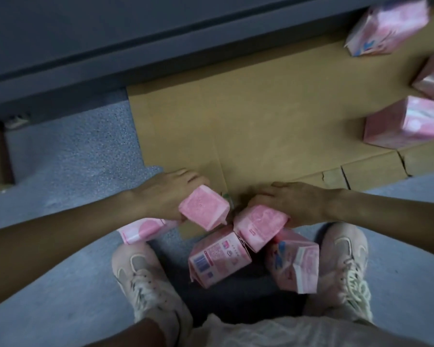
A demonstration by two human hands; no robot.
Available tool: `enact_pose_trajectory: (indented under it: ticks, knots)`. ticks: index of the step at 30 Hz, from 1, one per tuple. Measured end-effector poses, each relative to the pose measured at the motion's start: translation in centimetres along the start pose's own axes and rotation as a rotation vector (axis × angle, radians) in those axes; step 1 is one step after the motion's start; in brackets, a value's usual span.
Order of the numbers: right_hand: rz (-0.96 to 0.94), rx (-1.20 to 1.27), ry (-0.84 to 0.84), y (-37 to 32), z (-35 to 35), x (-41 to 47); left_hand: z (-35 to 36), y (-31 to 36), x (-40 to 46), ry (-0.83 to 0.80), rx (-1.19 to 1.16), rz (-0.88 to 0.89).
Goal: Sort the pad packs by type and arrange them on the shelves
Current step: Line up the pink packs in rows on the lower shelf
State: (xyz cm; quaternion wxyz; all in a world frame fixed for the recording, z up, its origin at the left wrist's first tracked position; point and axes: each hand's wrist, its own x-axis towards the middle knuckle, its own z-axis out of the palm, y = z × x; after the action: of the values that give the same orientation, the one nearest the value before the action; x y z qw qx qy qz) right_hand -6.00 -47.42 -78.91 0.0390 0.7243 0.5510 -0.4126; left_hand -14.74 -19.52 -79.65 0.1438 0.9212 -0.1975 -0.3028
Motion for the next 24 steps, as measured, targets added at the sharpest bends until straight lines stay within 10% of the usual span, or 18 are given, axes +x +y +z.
enact_pose_trajectory:
  ticks: [14, 24]
  knots:
    - [0.519, 0.881, 0.515, 5.2, -7.6, 3.1, -6.1, -6.3, 1.3, 0.271, -0.404, -0.555]
    - [0.586, 0.653, 0.631, 4.7, -8.0, 4.8, -4.7, -6.8, 1.5, 0.426, -0.676, -0.587]
